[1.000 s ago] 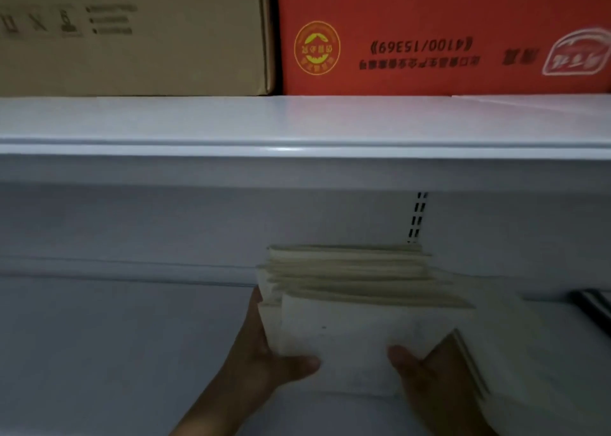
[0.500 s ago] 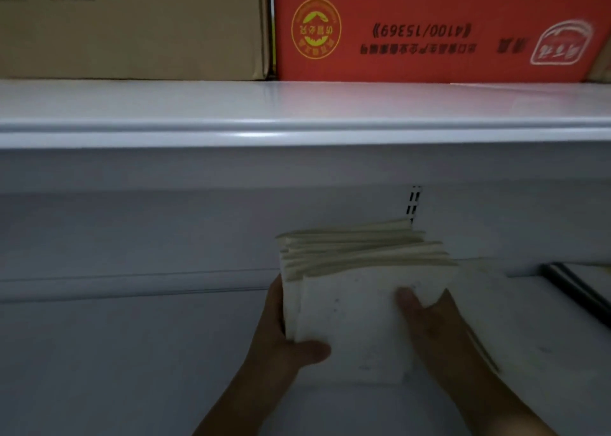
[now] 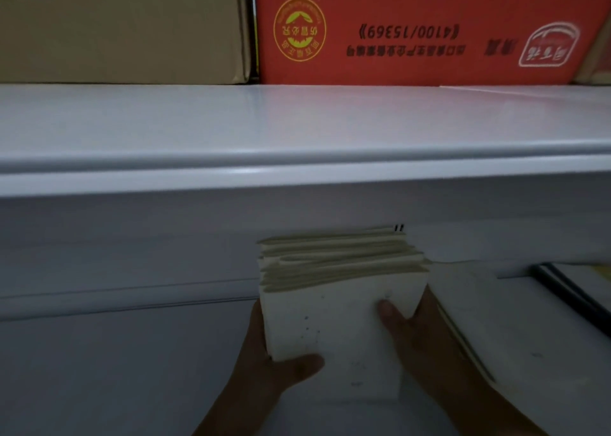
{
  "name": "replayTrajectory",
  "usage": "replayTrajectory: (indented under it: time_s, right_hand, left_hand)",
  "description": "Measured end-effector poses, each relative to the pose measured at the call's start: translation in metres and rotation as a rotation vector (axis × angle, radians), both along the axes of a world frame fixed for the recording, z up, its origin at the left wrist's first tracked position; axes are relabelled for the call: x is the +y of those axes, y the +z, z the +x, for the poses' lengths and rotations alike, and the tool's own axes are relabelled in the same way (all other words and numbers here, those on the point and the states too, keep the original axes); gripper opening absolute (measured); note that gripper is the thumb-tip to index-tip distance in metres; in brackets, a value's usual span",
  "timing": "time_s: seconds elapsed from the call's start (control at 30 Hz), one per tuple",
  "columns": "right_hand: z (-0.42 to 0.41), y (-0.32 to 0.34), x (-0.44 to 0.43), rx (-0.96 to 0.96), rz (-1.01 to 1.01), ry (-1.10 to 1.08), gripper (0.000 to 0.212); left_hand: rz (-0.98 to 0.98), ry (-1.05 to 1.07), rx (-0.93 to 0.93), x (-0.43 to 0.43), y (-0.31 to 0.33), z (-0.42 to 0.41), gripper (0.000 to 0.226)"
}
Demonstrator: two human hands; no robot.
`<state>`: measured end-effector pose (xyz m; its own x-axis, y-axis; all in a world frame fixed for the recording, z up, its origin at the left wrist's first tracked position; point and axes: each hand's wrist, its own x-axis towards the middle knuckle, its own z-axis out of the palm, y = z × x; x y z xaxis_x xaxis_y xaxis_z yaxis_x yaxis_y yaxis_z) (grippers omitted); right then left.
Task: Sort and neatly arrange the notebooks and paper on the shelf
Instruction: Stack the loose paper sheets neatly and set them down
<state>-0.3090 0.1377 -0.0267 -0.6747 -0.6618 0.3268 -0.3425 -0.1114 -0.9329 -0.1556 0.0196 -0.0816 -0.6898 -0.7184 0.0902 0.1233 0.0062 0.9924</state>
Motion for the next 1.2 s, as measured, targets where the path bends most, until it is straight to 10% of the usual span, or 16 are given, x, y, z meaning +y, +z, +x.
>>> replayTrajectory:
  time_s: [0.07,0.33,0.5,0.73,1.0,1.2]
  right_hand:
    - [0.005,0.004,0.003,-0.035,-0.038,0.04,0.048]
    - [0.0,-0.038,0.0,-0.107,0.063,-0.008,0.126]
    - [-0.004,-0.05,0.001,-0.154,0.17,0.079,0.125]
    - [-0.013,-0.032,0.013,-0.115,0.368,0.069,0.019]
    - [-0.033,-0.039,0.014,-0.361,0.934,0.111,0.096]
    - [-0.037,-0.025,0.006,-0.499,0.776,0.182,0.077]
  left_hand:
    - [0.011,0.015,-0.003,-0.002,-0.002,0.002,0.12]
    - [-0.012,-0.002,-0.096,-0.002,-0.001,0.0,0.113]
    - [-0.014,0.015,-0.16,-0.004,-0.009,-0.003,0.107]
    - [0.059,0.152,-0.209,0.018,0.009,-0.003,0.084]
    - [0.513,-0.059,-0.459,0.026,0.025,0.005,0.04]
    - [0.614,0.054,-0.394,0.014,0.026,-0.012,0.041]
